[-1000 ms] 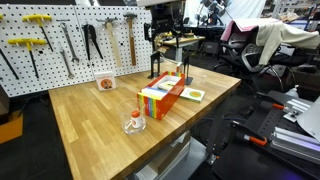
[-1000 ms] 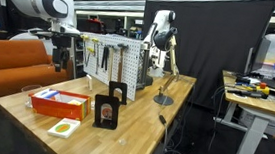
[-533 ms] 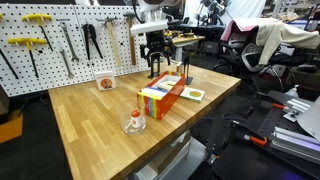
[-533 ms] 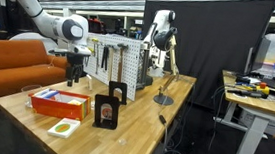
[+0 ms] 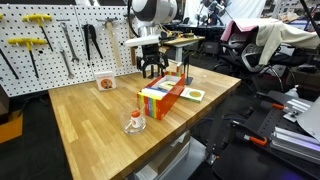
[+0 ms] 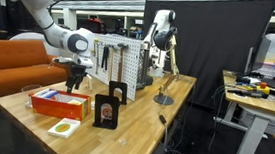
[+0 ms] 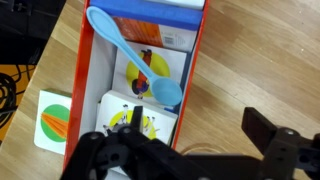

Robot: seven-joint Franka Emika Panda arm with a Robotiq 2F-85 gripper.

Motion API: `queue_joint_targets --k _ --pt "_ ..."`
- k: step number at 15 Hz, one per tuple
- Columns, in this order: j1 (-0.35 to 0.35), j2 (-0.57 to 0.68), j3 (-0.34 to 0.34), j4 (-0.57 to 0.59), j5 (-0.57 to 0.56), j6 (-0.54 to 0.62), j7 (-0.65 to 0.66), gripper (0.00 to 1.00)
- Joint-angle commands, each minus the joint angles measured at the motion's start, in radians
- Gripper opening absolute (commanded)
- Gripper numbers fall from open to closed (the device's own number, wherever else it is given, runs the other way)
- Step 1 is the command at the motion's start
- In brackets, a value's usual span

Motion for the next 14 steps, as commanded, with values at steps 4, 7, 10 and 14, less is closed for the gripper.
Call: queue_joint_targets --k 4,7,10,14 --pt "0.025 0.013 -0.020 -0.030 0.088 0.027 0.016 0.66" --pt "0.026 0.019 -0.029 -0.032 0.099 0.030 0.029 0.45" --pt "0.031 0.021 -0.035 -0.033 0.093 0.026 0.031 0.24" --pt "0.042 0.022 -0.037 -0.040 0.086 0.030 0.039 0.01"
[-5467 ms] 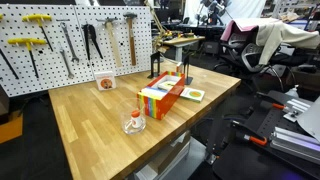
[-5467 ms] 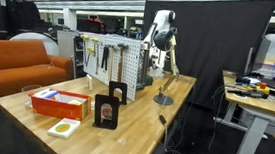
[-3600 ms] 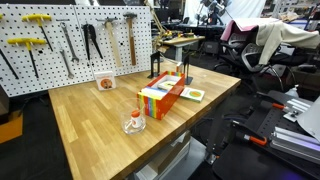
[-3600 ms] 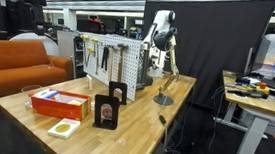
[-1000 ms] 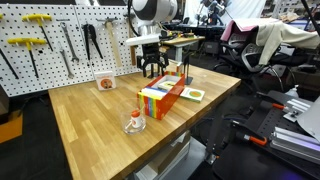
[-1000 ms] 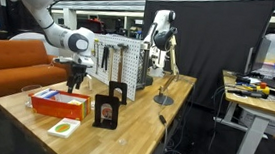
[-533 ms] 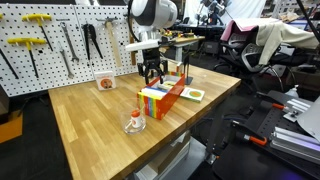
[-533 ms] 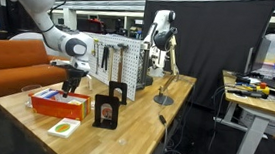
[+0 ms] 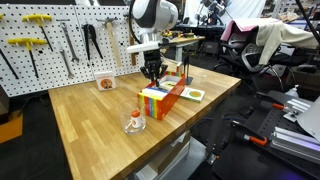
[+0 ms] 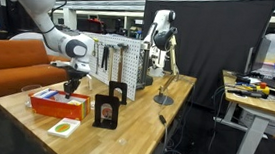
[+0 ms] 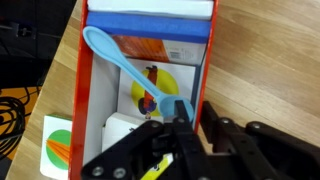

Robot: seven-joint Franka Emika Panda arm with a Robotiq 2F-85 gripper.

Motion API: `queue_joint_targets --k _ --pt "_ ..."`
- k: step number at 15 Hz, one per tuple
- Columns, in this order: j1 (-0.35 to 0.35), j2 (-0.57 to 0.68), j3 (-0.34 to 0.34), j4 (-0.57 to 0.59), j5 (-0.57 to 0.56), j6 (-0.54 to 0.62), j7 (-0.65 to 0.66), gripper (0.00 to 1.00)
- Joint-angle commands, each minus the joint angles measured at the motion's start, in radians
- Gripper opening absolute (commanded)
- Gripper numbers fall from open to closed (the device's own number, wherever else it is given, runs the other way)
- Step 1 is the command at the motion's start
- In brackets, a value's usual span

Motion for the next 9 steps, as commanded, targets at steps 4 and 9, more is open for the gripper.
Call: queue_joint_targets --k 4,9 --pt "0.039 -0.008 -0.027 -0.017 0.005 0.034 0.037 0.01" --pt "0.042 -0.013 -0.033 -0.010 -0.001 0.032 0.040 0.01"
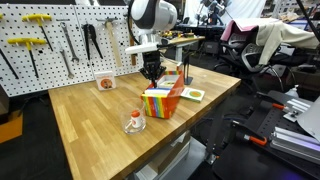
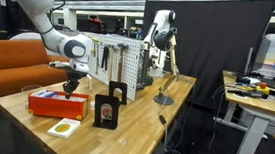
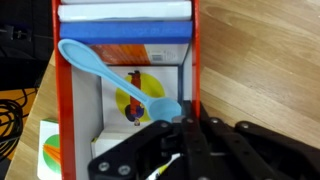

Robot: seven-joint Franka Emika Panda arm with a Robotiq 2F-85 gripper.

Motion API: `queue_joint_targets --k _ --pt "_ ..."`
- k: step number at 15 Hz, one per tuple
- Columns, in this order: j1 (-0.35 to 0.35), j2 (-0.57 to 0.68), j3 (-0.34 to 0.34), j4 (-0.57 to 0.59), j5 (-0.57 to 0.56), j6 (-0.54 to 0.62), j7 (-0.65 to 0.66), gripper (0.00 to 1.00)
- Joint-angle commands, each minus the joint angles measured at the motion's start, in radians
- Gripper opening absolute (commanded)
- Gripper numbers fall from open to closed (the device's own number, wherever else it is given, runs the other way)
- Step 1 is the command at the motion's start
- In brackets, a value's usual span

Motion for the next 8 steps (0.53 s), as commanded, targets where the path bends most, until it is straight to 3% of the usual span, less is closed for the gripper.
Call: queue_joint_targets --k 1,8 --pt "0.025 -0.025 -0.028 -0.009 -0.008 0.027 0.027 0.01" --pt "0.038 -0.068 -0.044 0.026 -0.002 0.133 0.100 0.01"
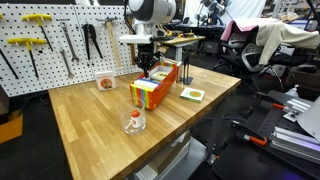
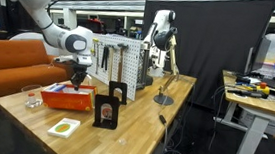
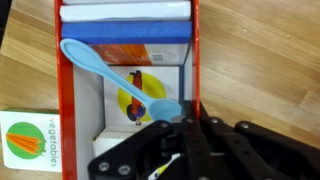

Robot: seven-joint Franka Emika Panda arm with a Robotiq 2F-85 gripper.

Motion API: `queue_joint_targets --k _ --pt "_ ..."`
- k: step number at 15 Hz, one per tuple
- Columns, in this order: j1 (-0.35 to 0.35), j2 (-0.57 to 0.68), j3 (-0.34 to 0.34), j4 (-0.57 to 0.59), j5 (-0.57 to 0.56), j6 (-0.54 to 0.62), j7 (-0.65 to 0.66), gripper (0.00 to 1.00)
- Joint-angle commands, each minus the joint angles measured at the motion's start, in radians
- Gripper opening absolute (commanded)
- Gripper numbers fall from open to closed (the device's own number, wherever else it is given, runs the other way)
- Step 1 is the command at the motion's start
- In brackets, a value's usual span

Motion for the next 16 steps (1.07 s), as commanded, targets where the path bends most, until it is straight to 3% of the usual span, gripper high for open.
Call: queue_joint_targets --k 1,6,10,16 --pt "0.006 -0.031 -0.006 0.014 0.015 0.008 0.047 0.01" --pt "-0.011 0.014 -0.010 0.086 0.050 -0.029 0.145 0.01" --pt "0.028 0.061 -0.036 0.154 0.014 -0.052 0.300 0.01" --pt "0.071 0.133 -0.015 0.330 0.008 -0.111 0.456 0.01"
